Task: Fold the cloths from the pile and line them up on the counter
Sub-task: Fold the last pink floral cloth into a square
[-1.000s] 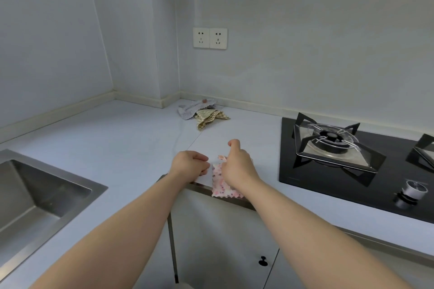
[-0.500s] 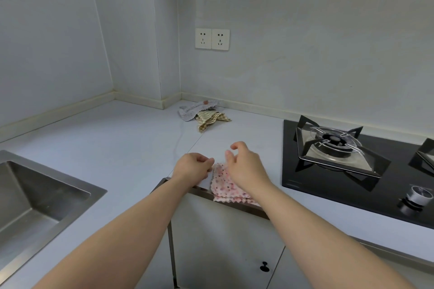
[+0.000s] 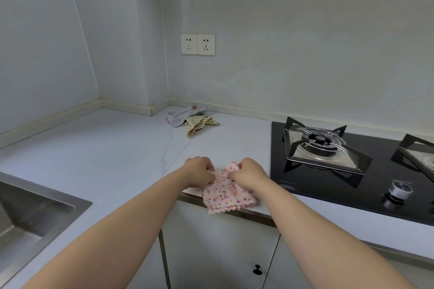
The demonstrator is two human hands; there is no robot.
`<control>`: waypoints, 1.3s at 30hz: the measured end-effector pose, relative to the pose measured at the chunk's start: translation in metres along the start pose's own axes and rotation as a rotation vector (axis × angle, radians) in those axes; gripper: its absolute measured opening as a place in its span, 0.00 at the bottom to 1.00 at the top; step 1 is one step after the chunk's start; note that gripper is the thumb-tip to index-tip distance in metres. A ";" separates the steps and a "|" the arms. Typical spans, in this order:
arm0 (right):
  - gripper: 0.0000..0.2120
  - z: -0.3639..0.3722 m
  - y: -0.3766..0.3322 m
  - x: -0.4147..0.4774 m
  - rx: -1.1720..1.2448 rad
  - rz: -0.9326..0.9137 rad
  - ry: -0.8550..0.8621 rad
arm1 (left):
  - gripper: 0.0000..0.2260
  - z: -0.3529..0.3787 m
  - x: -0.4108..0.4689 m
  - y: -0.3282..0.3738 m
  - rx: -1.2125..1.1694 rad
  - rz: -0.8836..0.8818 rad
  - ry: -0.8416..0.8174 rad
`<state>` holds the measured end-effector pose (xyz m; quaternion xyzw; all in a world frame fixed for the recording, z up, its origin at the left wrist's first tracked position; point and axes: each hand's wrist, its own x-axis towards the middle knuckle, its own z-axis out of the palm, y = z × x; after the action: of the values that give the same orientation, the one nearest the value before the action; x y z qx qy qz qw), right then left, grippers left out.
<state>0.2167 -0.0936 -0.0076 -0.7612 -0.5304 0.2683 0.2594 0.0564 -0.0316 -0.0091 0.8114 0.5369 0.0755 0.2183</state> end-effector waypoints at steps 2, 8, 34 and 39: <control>0.10 -0.012 -0.001 -0.012 0.129 -0.064 -0.030 | 0.05 -0.006 -0.009 0.003 -0.101 0.045 -0.002; 0.10 -0.052 -0.002 -0.056 -0.019 -0.447 -0.013 | 0.13 -0.018 -0.057 0.010 -0.250 0.283 0.094; 0.12 -0.153 0.071 -0.250 -0.649 -0.556 -0.025 | 0.09 -0.008 -0.162 0.139 0.387 0.843 0.029; 0.16 -0.174 0.107 -0.252 -0.556 -0.398 0.082 | 0.08 0.011 -0.153 0.178 0.252 0.874 -0.032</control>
<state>0.3338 -0.3836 0.0787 -0.6944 -0.7106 0.0267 0.1103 0.1465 -0.2314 0.0761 0.9832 0.1454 0.0822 0.0736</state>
